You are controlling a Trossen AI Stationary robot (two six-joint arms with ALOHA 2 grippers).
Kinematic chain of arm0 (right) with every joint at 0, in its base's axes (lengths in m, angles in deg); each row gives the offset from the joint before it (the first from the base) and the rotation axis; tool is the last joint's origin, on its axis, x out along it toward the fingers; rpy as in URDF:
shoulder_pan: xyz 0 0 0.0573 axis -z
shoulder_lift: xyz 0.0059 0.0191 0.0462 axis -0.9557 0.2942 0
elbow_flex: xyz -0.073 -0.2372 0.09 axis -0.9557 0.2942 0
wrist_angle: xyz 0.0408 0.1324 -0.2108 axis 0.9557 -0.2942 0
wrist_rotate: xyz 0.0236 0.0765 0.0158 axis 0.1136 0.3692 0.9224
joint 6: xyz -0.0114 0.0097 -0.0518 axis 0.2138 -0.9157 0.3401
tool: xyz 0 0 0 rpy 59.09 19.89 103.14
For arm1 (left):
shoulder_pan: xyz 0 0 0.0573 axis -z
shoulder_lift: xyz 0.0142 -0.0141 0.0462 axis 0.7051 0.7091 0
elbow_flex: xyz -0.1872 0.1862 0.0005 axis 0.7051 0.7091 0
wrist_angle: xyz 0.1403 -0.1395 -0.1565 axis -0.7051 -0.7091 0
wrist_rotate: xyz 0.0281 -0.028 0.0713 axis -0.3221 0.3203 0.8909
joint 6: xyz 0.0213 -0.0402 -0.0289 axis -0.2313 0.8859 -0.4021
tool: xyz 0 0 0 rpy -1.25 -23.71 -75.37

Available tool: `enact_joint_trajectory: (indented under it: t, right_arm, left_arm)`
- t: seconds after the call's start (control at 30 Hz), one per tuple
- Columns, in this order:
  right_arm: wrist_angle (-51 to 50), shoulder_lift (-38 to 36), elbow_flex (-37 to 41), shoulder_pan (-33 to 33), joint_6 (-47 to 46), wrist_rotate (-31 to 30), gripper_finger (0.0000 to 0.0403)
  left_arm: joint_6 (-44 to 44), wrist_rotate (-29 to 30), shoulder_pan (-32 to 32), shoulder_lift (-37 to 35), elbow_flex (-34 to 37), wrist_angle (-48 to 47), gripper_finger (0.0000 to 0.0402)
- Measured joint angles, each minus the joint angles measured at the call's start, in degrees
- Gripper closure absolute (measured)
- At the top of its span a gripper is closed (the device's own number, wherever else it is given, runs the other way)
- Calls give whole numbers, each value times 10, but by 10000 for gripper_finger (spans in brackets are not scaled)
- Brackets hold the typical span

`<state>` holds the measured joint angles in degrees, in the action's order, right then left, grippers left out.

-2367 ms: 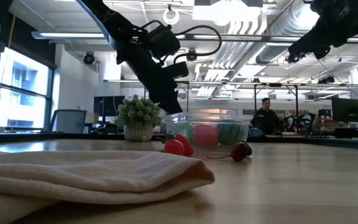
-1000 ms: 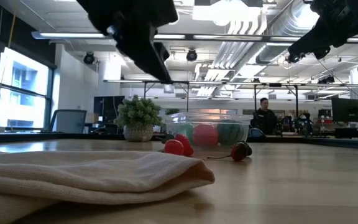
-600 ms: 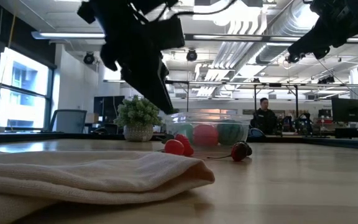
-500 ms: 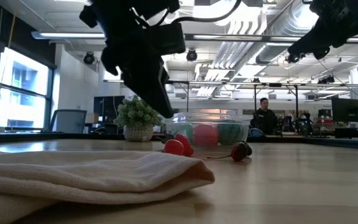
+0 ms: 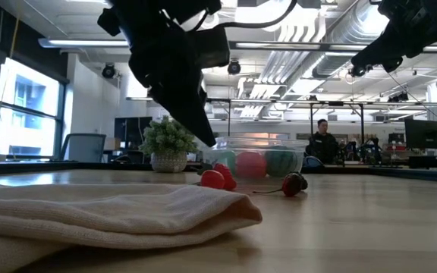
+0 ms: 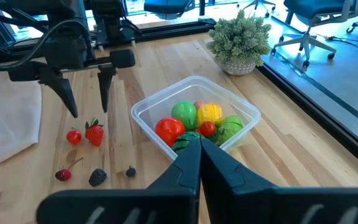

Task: Pick and placing Produce into tupperware
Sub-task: Put the red strawberry into the transparent bin

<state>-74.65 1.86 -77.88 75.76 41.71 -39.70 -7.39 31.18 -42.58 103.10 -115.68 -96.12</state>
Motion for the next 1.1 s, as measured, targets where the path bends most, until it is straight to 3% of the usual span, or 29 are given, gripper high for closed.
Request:
enact_joint_trajectory:
  t: [0.2,1.1]
  right_arm:
    - [0,0,0,0,0,0,402]
    - [1,7,0,0,0,0,402]
  left_arm:
    - [11,-6,0,0,0,11,152]
    - [21,-15,0,68,0,68,157]
